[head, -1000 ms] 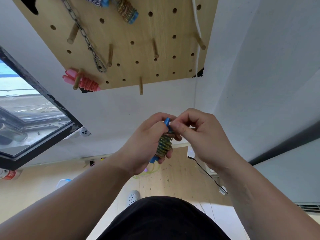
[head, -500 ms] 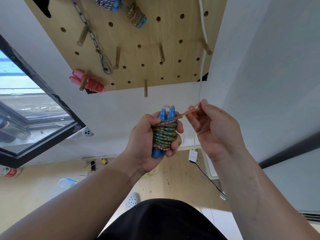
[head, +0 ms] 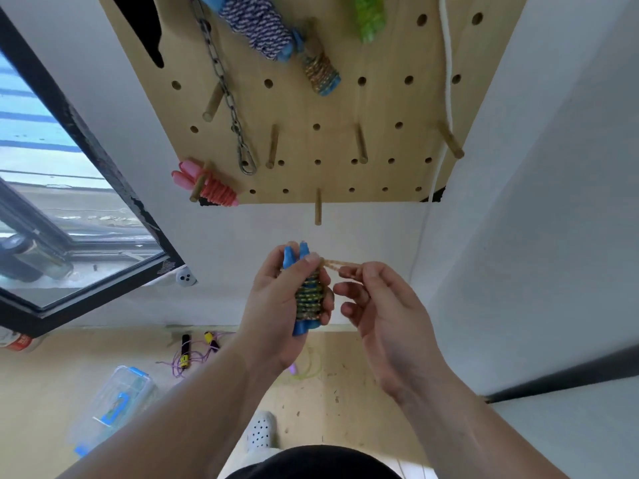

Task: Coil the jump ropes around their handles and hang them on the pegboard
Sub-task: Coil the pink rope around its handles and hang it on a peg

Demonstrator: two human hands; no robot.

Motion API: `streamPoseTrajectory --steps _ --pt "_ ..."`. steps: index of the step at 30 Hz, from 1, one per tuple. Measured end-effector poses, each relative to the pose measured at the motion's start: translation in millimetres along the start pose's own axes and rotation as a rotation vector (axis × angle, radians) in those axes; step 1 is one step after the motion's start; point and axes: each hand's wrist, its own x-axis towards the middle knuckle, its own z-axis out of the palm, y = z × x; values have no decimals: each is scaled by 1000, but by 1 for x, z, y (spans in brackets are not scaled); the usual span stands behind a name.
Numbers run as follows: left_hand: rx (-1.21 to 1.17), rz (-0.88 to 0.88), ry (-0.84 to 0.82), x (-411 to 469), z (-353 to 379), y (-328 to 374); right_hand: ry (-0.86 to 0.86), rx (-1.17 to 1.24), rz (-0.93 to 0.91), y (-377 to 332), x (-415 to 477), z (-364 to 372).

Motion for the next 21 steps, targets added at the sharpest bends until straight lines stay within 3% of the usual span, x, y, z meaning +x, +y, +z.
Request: streamPoseTrajectory --steps 5,11,16,21 --pt "-43 51 62 14 -23 17 0 50 -22 8 23 31" --pt "-191 -2 109 46 -60 42 69 140 140 25 53 79" --pt "-146 6 34 87 -94 68 45 -303 -60 29 88 118" --pt "-37 5 -28 120 -112 88 10 -490 -219 21 118 159"
